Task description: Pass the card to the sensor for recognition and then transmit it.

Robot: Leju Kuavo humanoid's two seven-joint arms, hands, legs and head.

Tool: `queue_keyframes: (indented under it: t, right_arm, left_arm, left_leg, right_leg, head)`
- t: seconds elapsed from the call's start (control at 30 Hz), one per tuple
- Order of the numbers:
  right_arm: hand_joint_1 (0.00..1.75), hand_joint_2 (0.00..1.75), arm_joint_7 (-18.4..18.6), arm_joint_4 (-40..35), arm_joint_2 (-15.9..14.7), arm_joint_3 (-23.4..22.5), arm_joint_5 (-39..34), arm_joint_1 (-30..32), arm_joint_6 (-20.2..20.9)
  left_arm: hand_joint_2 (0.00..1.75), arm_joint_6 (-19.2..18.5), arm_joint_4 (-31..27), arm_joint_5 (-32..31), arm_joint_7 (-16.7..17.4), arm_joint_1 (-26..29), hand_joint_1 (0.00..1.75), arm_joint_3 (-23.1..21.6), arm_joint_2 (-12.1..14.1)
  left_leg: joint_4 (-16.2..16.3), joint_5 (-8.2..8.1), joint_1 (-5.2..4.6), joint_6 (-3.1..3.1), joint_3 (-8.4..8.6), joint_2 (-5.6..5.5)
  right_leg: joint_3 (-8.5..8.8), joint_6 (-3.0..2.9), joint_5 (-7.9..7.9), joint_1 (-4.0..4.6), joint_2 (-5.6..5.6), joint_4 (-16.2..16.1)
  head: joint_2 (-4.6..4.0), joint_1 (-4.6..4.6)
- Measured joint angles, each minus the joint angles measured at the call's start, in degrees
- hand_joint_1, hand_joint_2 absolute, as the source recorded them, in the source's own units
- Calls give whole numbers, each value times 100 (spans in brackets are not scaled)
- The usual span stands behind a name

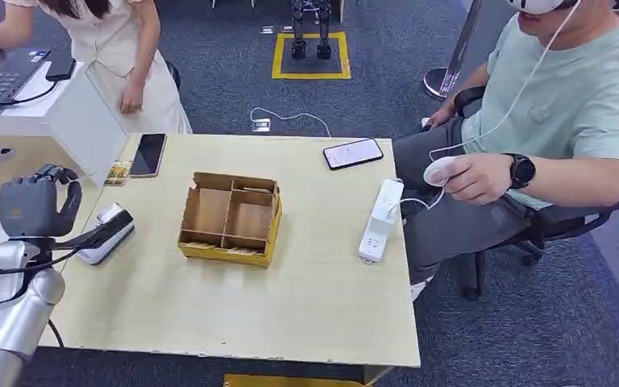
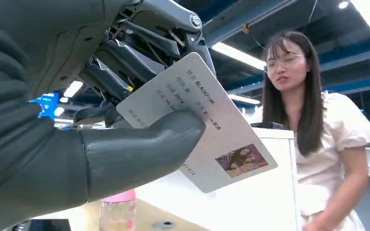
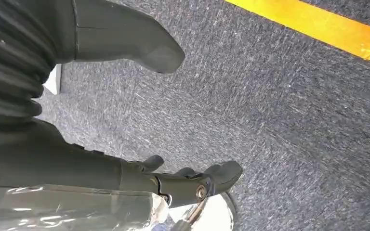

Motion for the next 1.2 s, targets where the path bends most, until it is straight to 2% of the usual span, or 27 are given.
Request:
queue_keyframes:
  t: [0.23, 0.5, 1.03, 1.2]
  right_arm:
    - [0, 175, -52, 0, 0, -44, 48, -3, -2]
    - [0, 175, -90, 0, 0, -125, 109, -2, -4]
    - [0, 175, -140, 0, 7, -184, 179, -6, -7]
    - [0, 175, -160, 0, 11, -205, 219, -11, -9]
  left_arm:
    - [175, 387, 588, -501, 195, -83, 175, 0, -160]
    - [175, 520, 1068, -810, 350, -205, 175, 2, -183]
    - [175, 596, 1477, -1434, 640, -204, 175, 48, -135]
    - [175, 596, 1534, -1818, 852, -201, 175, 112, -101]
  left_leg:
    - [0, 0, 0, 0, -2, -1]
    - [0, 0, 1, 0, -1, -1]
    - [-1, 0, 0, 0, -2, -2]
    - [-1, 0, 0, 0, -3, -2]
  right_leg:
    - [-1, 1, -1, 0, -2, 0]
    - [0, 0, 0, 0, -1, 0]
    - [1, 1, -1, 0, -4, 0]
    - [1, 1, -1, 0, -2, 0]
  head:
    - [0, 0]
    - [0, -2]
    - [0, 0]
    - [0, -2]
